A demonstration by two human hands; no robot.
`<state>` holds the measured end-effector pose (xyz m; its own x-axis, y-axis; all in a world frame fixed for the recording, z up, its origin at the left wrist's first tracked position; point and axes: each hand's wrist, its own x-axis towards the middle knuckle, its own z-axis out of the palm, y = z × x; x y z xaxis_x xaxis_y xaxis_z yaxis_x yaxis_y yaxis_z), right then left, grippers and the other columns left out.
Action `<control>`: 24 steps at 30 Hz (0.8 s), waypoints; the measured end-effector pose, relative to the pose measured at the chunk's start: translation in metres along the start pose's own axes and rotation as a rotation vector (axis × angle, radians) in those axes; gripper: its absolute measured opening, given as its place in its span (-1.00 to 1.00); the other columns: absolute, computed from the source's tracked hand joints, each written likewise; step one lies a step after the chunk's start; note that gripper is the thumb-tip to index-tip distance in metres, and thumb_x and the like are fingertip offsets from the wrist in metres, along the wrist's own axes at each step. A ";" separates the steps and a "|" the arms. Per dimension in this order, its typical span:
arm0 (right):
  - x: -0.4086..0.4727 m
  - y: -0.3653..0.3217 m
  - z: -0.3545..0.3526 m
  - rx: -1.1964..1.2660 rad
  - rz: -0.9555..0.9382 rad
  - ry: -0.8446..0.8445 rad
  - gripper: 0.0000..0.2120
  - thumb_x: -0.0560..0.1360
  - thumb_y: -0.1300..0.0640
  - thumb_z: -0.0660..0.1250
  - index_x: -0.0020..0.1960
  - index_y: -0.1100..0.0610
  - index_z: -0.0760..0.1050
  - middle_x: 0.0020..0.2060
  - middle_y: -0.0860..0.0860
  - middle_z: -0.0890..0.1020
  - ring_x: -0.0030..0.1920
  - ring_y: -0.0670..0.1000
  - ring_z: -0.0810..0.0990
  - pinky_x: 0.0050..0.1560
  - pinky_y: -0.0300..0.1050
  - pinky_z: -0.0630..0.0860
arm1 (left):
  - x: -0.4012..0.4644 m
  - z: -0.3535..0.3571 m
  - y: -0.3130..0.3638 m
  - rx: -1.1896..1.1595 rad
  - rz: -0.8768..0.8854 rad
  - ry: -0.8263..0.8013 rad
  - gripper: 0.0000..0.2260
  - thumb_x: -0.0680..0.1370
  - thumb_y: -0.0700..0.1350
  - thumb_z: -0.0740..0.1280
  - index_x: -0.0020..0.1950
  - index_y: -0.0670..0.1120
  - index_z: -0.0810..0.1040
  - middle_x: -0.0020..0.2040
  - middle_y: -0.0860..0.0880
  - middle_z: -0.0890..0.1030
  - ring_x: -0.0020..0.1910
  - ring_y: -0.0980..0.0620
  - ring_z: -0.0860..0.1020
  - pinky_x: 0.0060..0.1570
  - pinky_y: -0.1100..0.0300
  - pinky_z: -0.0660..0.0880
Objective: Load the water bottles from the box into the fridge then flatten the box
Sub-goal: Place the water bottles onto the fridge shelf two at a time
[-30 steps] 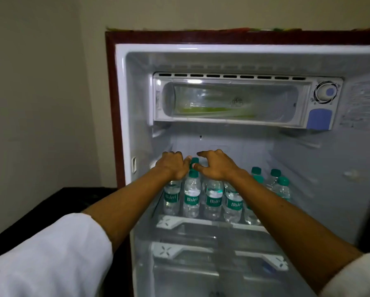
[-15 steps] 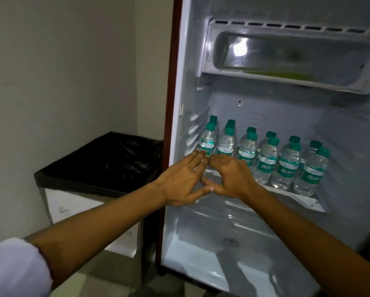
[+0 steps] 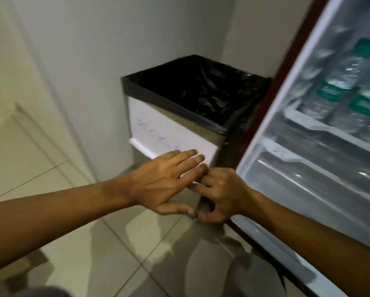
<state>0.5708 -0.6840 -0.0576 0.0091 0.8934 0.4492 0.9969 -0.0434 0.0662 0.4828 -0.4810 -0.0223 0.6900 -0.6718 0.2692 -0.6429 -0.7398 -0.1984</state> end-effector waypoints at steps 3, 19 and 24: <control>0.041 -0.026 0.055 0.113 -0.129 0.005 -0.46 0.38 -0.20 0.43 0.14 0.20 0.63 -0.06 0.11 0.69 -0.14 0.09 0.62 -0.19 -0.10 0.55 | -0.061 0.010 -0.003 0.044 -0.071 -0.098 -0.22 0.51 0.35 0.15 0.41 -0.31 0.38 0.39 -0.33 0.40 0.38 -0.31 0.38 0.26 -0.16 0.37; 0.130 -0.198 0.208 0.454 -0.536 -0.338 -0.30 0.49 -0.33 0.23 0.43 0.13 0.42 0.41 0.19 0.43 0.44 0.18 0.37 0.38 0.10 0.36 | -0.355 0.013 0.113 -0.080 -0.846 -0.561 -0.11 0.49 0.45 0.01 0.55 -0.22 0.14 0.51 -0.25 0.26 0.47 -0.19 0.29 0.43 -0.09 0.26; 0.134 -0.248 0.230 0.421 -0.603 -0.451 -0.29 0.53 -0.35 0.08 0.51 0.09 0.28 0.47 0.15 0.36 0.47 0.16 0.32 0.44 0.10 0.31 | -0.402 0.018 0.154 -0.134 -0.981 -0.623 -0.16 0.51 0.44 0.01 0.50 -0.21 0.28 0.42 -0.23 0.42 0.34 -0.16 0.44 0.31 -0.02 0.41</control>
<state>0.3429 -0.4502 -0.2187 -0.5899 0.8064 0.0410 0.7867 0.5854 -0.1959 0.1119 -0.3255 -0.1787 0.9299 0.2559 -0.2643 0.2515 -0.9665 -0.0510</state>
